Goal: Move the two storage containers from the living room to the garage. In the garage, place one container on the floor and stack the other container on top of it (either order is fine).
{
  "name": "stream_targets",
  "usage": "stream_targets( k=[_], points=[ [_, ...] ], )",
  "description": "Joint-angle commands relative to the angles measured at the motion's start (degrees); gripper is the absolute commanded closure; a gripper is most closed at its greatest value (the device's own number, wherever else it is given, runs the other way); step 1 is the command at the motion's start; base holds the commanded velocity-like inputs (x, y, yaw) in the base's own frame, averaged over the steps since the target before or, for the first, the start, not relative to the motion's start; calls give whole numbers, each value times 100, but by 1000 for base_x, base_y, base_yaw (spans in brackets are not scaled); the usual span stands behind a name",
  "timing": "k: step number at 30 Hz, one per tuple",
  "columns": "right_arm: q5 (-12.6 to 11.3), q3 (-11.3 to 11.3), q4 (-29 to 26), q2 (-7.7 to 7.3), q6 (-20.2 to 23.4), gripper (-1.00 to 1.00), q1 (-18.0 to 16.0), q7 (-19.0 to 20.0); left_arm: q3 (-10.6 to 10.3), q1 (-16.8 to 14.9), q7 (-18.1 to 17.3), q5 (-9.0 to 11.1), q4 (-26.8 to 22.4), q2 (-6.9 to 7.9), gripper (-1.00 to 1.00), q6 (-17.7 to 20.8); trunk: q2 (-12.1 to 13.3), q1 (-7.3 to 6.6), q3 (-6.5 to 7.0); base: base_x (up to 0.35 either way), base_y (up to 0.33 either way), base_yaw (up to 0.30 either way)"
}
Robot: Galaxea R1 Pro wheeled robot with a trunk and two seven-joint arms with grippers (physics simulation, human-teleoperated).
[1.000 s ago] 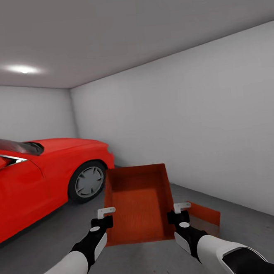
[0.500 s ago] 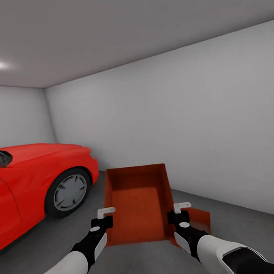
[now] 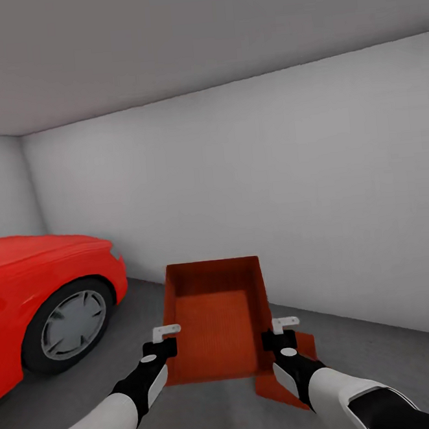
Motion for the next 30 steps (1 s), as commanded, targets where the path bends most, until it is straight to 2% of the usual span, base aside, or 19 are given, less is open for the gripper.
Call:
stream_targets(
  k=[1,30],
  points=[
    [7,-415,-16,-44,-75,100,-9,5,120,1,39,8,20,84,100,-17,-2,5,-1,313,188,-279],
    [7,-415,-16,-37,-75,100,-9,5,120,0,39,8,20,84,100,-17,-2,5,-1,313,184,-279]
  ],
)
